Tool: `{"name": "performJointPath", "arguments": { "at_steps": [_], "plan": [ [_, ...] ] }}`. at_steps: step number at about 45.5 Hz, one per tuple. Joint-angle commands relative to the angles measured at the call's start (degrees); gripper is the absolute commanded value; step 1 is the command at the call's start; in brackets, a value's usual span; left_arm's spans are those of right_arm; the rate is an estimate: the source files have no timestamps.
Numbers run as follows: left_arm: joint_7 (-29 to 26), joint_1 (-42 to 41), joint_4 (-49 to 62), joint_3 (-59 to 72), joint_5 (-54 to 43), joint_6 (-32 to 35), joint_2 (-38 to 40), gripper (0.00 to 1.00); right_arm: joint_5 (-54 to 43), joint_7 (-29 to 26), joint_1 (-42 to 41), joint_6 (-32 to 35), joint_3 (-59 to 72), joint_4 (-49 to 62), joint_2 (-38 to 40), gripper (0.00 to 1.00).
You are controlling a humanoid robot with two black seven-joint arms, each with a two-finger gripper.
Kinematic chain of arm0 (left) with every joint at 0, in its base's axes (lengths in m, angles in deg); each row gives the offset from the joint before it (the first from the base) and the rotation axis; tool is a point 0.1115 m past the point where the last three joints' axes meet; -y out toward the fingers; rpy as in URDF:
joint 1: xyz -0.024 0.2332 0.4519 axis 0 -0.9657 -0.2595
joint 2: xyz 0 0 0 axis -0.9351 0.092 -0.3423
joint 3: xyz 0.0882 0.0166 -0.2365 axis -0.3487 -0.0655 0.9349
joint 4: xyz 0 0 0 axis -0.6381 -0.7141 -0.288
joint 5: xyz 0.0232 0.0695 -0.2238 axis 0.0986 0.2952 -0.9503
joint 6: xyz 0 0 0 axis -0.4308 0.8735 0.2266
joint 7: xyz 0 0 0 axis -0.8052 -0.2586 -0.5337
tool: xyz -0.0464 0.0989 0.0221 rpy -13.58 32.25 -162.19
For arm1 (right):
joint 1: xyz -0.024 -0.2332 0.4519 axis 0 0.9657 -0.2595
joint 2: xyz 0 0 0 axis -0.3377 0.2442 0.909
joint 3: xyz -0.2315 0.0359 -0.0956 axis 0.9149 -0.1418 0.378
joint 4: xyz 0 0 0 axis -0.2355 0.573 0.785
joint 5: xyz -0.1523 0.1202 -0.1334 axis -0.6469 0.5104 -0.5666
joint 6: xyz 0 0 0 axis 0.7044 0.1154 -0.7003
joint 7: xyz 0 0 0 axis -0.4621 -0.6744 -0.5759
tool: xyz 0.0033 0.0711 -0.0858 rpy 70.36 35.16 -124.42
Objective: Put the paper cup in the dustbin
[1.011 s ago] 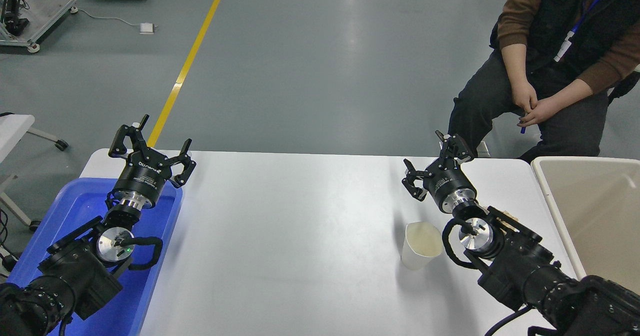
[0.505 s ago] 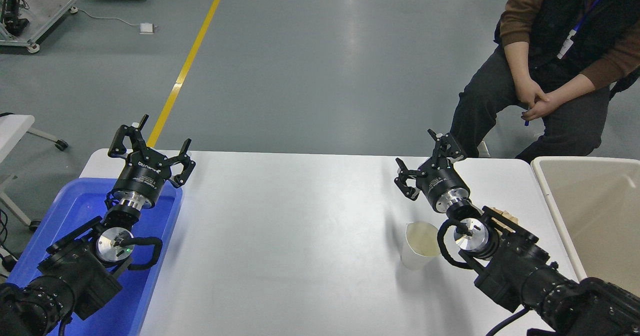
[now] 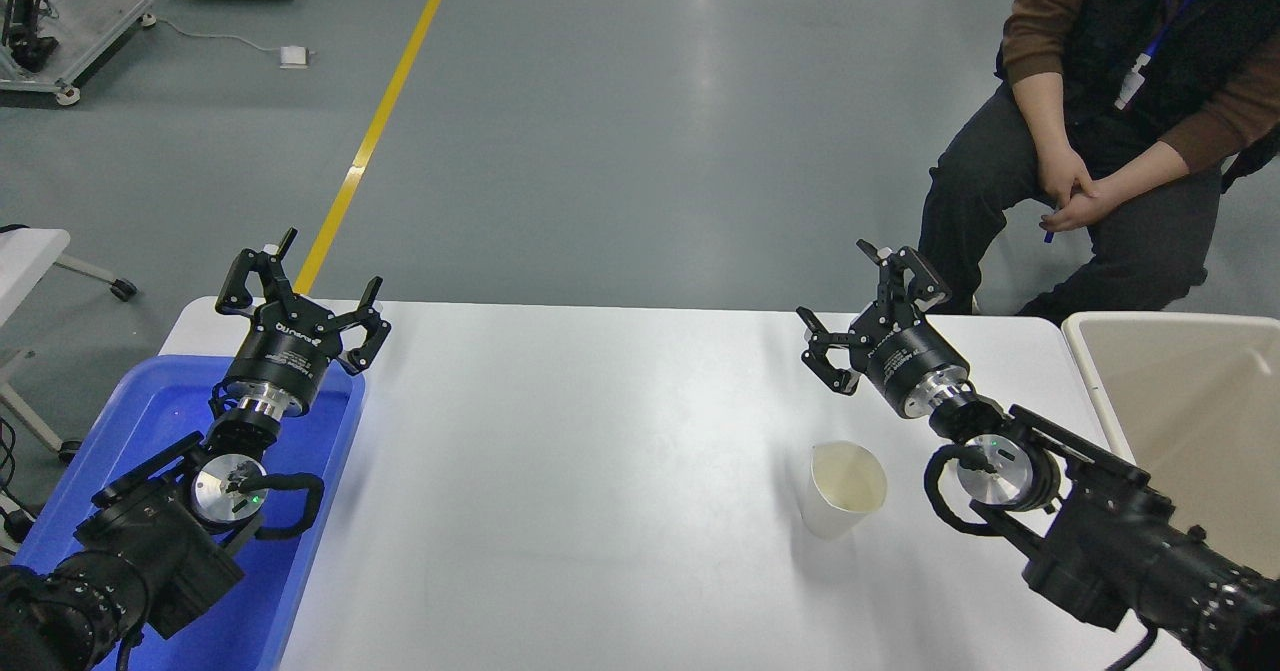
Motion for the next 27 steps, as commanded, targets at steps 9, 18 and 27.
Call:
{"name": "performJointPath", "arguments": {
  "at_steps": [9,18,27],
  "plan": [
    [0.0,0.0,0.0,0.0,0.0,0.0,0.0,1.00,-11.3,0.0,-3.7,-1.5,13.5,-14.0,17.3,1.00],
    [0.0,0.0,0.0,0.0,0.0,0.0,0.0,1.00,-19.1,0.0,-7.0,-1.6,19.3,-19.7,25.7,1.00],
    [0.0,0.0,0.0,0.0,0.0,0.0,0.0,1.00,-29.0,0.0,-11.8,-1.8,25.4,-25.5,32.8,1.00]
  ]
}}
